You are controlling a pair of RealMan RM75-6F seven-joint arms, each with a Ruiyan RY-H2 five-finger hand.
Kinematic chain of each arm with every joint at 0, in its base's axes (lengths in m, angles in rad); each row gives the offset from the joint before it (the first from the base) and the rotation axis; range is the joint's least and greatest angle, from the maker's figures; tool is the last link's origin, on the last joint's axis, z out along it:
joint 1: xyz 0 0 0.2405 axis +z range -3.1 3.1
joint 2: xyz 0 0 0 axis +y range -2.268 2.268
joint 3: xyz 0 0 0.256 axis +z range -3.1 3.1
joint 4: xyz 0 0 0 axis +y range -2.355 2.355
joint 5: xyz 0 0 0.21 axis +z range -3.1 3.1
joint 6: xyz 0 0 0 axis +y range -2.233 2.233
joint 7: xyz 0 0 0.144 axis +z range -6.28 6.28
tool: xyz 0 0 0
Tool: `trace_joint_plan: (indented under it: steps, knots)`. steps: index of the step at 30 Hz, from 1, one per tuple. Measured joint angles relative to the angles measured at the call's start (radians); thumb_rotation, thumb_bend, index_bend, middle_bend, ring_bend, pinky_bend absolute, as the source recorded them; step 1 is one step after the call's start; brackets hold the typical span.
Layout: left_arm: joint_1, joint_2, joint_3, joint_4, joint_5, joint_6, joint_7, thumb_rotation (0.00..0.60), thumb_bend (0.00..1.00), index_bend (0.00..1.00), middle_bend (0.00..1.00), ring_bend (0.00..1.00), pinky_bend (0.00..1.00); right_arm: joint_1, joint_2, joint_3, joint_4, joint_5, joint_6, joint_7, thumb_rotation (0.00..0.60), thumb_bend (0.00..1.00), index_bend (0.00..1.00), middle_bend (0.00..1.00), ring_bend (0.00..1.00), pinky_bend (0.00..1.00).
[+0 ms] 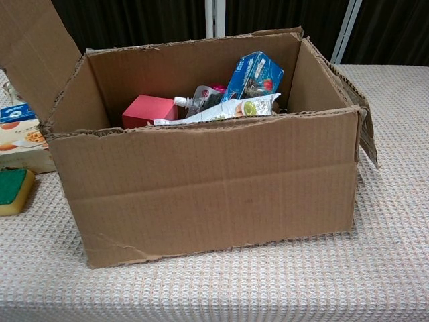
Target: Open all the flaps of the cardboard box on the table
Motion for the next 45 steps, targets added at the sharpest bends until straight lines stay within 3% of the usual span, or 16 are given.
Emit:
trace_joint_plan:
  steps: [15, 23, 29, 33, 36, 39, 42, 45]
  knots:
    - [0.162, 0.026, 0.013, 0.058, 0.111, 0.067, -0.113, 0.6, 0.71, 0.25, 0.26, 0.14, 0.3, 0.005, 0.007, -0.001, -0.031, -0.001, -0.01, -0.027, 0.6, 0.78, 0.0, 0.05, 0.0, 0.0]
    - [0.239, 0.034, 0.027, 0.105, 0.092, 0.085, -0.148, 0.6, 0.71, 0.26, 0.26, 0.14, 0.3, -0.002, 0.01, -0.003, -0.038, -0.002, 0.0, -0.033, 0.6, 0.78, 0.0, 0.05, 0.0, 0.0]
    - [0.302, 0.007, 0.023, 0.159, 0.043, 0.176, -0.225, 0.6, 0.68, 0.24, 0.24, 0.14, 0.31, -0.028, 0.009, -0.015, -0.037, -0.014, 0.034, -0.057, 0.6, 0.78, 0.0, 0.05, 0.0, 0.0]
    - [0.387, -0.069, 0.02, 0.194, 0.017, 0.332, -0.332, 0.6, 0.41, 0.24, 0.23, 0.15, 0.31, -0.065, -0.014, -0.03, -0.031, -0.01, 0.069, -0.156, 0.6, 0.78, 0.0, 0.03, 0.0, 0.0]
    - [0.473, -0.175, 0.029, 0.242, 0.013, 0.47, -0.419, 0.6, 0.25, 0.23, 0.23, 0.15, 0.31, -0.109, -0.06, -0.045, -0.024, 0.017, 0.104, -0.321, 0.6, 0.77, 0.0, 0.0, 0.0, 0.0]
    - [0.558, -0.306, 0.048, 0.319, 0.016, 0.571, -0.503, 0.6, 0.18, 0.22, 0.23, 0.15, 0.31, -0.158, -0.13, -0.063, -0.011, 0.05, 0.144, -0.489, 0.6, 0.74, 0.0, 0.0, 0.0, 0.0]
    - [0.633, -0.427, 0.068, 0.422, 0.027, 0.633, -0.584, 0.6, 0.15, 0.22, 0.22, 0.15, 0.31, -0.232, -0.266, -0.088, 0.031, 0.088, 0.209, -0.65, 0.6, 0.7, 0.0, 0.0, 0.0, 0.0]
    - [0.693, -0.512, 0.084, 0.524, 0.048, 0.691, -0.656, 0.6, 0.12, 0.22, 0.22, 0.15, 0.31, -0.295, -0.4, -0.111, 0.093, 0.12, 0.259, -0.71, 0.6, 0.68, 0.0, 0.0, 0.0, 0.0]
